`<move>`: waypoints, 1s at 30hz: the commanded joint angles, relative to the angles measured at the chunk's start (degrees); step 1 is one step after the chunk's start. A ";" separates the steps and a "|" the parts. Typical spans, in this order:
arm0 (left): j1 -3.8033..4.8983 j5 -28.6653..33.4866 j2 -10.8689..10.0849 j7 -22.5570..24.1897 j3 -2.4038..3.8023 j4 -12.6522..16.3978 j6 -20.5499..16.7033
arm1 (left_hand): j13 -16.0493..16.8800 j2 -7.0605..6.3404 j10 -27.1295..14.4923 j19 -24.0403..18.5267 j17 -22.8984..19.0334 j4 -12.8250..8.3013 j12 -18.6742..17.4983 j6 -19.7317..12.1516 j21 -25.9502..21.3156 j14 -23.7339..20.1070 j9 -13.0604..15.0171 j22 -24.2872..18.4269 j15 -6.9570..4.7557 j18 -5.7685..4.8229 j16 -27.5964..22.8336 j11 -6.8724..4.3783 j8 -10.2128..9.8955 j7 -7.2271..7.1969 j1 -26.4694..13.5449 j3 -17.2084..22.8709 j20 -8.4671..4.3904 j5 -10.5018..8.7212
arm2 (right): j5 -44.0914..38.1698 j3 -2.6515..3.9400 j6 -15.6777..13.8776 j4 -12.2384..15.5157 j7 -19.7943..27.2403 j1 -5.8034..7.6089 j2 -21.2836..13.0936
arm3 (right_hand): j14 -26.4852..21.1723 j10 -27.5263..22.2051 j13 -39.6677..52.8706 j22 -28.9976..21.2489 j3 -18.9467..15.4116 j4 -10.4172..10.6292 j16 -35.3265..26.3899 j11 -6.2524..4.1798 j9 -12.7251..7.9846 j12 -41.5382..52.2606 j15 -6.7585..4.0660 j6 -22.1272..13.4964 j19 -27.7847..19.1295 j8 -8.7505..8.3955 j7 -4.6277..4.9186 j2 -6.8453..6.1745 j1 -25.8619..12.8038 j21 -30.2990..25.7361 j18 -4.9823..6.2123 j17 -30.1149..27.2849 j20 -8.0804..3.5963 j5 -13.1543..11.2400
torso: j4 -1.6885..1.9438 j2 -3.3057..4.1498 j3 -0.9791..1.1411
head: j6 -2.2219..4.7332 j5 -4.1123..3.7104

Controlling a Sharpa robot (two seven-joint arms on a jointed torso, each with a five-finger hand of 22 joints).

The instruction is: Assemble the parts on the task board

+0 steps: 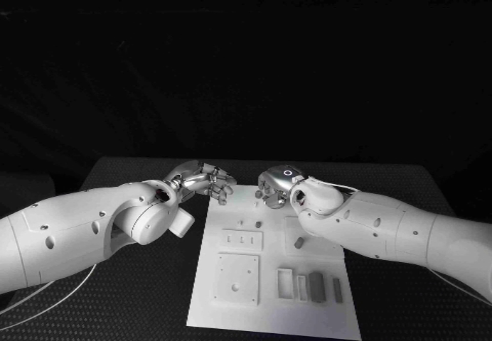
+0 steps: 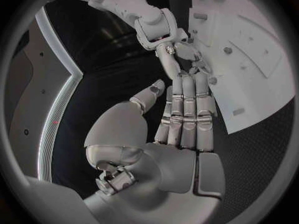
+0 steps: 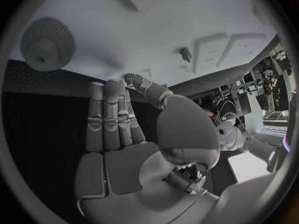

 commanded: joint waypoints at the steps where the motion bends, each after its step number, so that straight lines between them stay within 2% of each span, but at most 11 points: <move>1: 0.33 0.18 -0.23 1.15 0.05 -0.22 1.05 | 0.13 -0.40 -0.55 -0.51 0.12 0.09 -0.34 -0.48 -0.36 -0.49 0.11 0.08 0.11 0.59 -0.31 0.02 -0.32 0.05 -0.25 0.08 -0.04 -0.03 | 4.06 1.06 -2.78 3.22 2.39 0.66 -2.59 | 0.40 0.04 0.12 1.17 -0.07 0.56 0.45 -0.18 0.03 0.31 0.27 -0.28 0.16 -0.25 -0.06 -0.88 -0.12 0.43 1.66 0.01 -0.17 -0.10 | -0.42 -0.02 0.07 | 0.66 0.11; 3: 0.45 0.17 -0.49 1.77 0.05 -0.24 1.03 | 0.20 -0.52 -0.57 -0.54 0.16 0.04 -0.37 -0.49 -0.39 -0.50 0.15 0.10 0.11 0.59 -0.34 0.03 -0.35 0.05 -0.22 0.08 -0.04 -0.03 | 7.44 2.50 -3.17 5.21 4.20 0.92 -4.54 | 0.82 1.79 0.74 1.21 -0.33 1.31 0.98 -0.73 0.07 1.29 -0.26 -0.19 0.59 -0.19 -0.10 -2.02 -0.43 0.83 1.66 0.12 -0.32 -0.11 | -0.59 -0.02 0.10 | 0.93 0.05; 6: 0.52 0.17 -0.85 2.38 0.06 -0.31 1.58 | 0.39 -0.75 -0.65 -0.59 0.27 -0.18 -0.44 -0.59 -0.45 -0.53 0.24 0.18 0.13 0.61 -0.46 0.04 -0.47 0.09 0.07 0.18 -0.03 -0.03 | 10.55 3.57 -2.30 7.95 5.65 1.65 -7.68 | 0.97 4.40 2.64 1.29 -1.30 2.06 2.29 -1.85 0.30 3.09 -1.23 0.07 1.04 0.00 -0.29 -3.78 -0.91 1.73 1.66 0.67 -0.69 -0.17 | -1.10 -0.04 0.25 | 1.30 0.38; 10: 0.52 0.17 -0.85 3.02 0.05 -1.07 2.33 | 0.52 -1.07 -0.76 -0.66 0.35 -0.20 -0.53 -0.69 -0.53 -0.57 0.31 0.23 0.17 0.58 -0.56 0.10 -0.58 0.16 0.05 0.13 0.02 -0.03 | 14.27 4.30 4.73 9.33 8.34 2.33 -11.21 | 0.11 5.88 6.69 1.21 -2.92 2.52 3.12 -2.47 0.96 5.50 -2.03 0.33 0.52 0.33 -0.81 -4.69 -1.46 2.19 1.66 0.88 -0.79 -0.18 | -1.72 -0.19 0.51 | 1.77 0.68; 14: 0.49 0.17 -0.76 3.05 -0.01 -1.54 2.35 | 0.62 -1.27 -0.80 -0.67 0.41 -0.14 -0.58 -0.74 -0.56 -0.58 0.35 0.27 0.19 0.57 -0.63 0.12 -0.65 0.20 -0.03 0.08 0.04 -0.03 | 13.27 4.35 7.99 9.11 9.44 2.47 -13.74 | 0.40 7.37 17.32 1.41 -5.95 1.90 7.01 -3.79 2.06 12.69 -3.01 0.25 0.60 0.55 -1.64 -4.64 -1.87 3.89 1.66 2.80 -1.00 -0.29 | -2.31 -0.47 0.79 | 2.09 0.94; 15: 0.49 0.04 -0.80 2.75 -0.02 -1.59 2.01 | 0.64 -1.27 -0.80 -0.67 0.42 -0.13 -0.58 -0.75 -0.57 -0.58 0.36 0.27 0.19 0.57 -0.64 0.12 -0.65 0.20 -0.04 0.08 0.04 -0.03 | 13.21 4.35 8.65 8.70 9.64 2.47 -14.29 | -1.21 1.75 29.79 1.24 -7.48 0.78 12.52 -4.38 2.83 20.69 -3.16 0.27 0.51 0.45 -2.15 -2.86 -0.91 5.89 1.66 6.61 -1.50 0.42 | -2.38 -0.52 0.82 | 2.11 1.00; 16: 0.49 -0.34 -0.83 2.09 -0.03 -1.57 0.74 | 0.65 -1.26 -0.80 -0.66 0.43 -0.11 -0.58 -0.75 -0.57 -0.58 0.37 0.28 0.20 0.57 -0.64 0.12 -0.66 0.21 -0.05 0.09 0.04 -0.03 | 12.89 4.34 9.02 8.20 9.86 2.47 -14.55 | -2.00 1.00 31.66 1.32 -7.73 1.37 12.21 -3.96 2.89 21.87 -3.29 0.16 0.13 0.32 -1.70 -3.68 -2.00 6.03 1.66 6.45 -1.37 -0.03 | -2.49 -0.56 0.87 | 2.11 1.08; 18: 0.49 -0.42 -0.93 1.99 -0.09 -1.83 0.34 | 0.73 -1.11 -0.79 -0.60 0.48 -0.01 -0.59 -0.76 -0.56 -0.53 0.40 0.32 0.19 0.59 -0.65 0.12 -0.69 0.22 -0.06 0.15 0.03 -0.02 | 11.47 4.33 9.38 7.09 10.17 2.47 -14.58 | -2.19 -2.78 41.22 1.36 -7.12 1.85 15.72 -4.18 3.35 28.17 -2.88 -0.04 -0.11 -0.23 -2.36 -4.16 -2.06 8.12 1.66 8.35 -1.61 -0.07 | -2.65 -0.62 0.98 | 2.13 1.12; 19: 0.49 -0.42 -0.93 2.08 -0.09 -1.91 0.64 | 0.74 -1.09 -0.79 -0.59 0.49 -0.01 -0.59 -0.76 -0.55 -0.52 0.41 0.32 0.18 0.60 -0.65 0.11 -0.70 0.22 -0.05 0.16 0.03 -0.02 | 10.98 4.32 9.52 6.69 10.19 2.47 -14.45 | -2.53 -3.68 42.79 1.33 -6.92 1.97 16.08 -3.90 3.48 28.93 -3.36 -0.08 -0.34 -0.35 -1.84 -4.20 -2.15 8.47 1.66 8.52 -1.65 -0.08 | -2.76 -0.64 1.05 | 2.17 1.20; 27: 0.47 -0.42 -0.71 2.20 -0.10 -2.05 1.02 | 0.83 -1.17 -0.79 -0.55 0.55 0.01 -0.61 -0.75 -0.56 -0.46 0.46 0.37 0.16 0.61 -0.67 0.11 -0.72 0.22 -0.08 0.14 0.02 -0.03 | 8.41 3.83 9.37 3.39 10.03 2.08 -12.28 | -2.18 -3.94 45.56 1.35 -6.58 2.52 17.69 -3.77 3.57 30.05 -3.16 -1.14 -0.32 -1.29 -1.61 -4.51 -2.57 9.90 1.66 8.97 -1.85 -0.13 | -3.05 -0.76 1.48 | 2.16 1.14; 30: 0.46 -0.42 -0.62 2.18 -0.11 -2.17 1.09 | 0.86 -1.16 -0.79 -0.54 0.57 0.03 -0.62 -0.75 -0.56 -0.45 0.48 0.38 0.16 0.61 -0.68 0.11 -0.73 0.23 -0.09 0.15 0.02 -0.03 | 7.72 3.82 8.17 2.59 9.35 1.92 -11.51 | -2.26 -4.18 49.32 1.24 -6.48 3.15 21.24 -3.61 3.01 33.40 -2.98 -2.79 -0.58 -2.59 -1.43 -5.16 -2.71 10.62 1.66 11.01 -1.94 -0.11 | -2.92 -0.74 1.44 | 2.10 1.08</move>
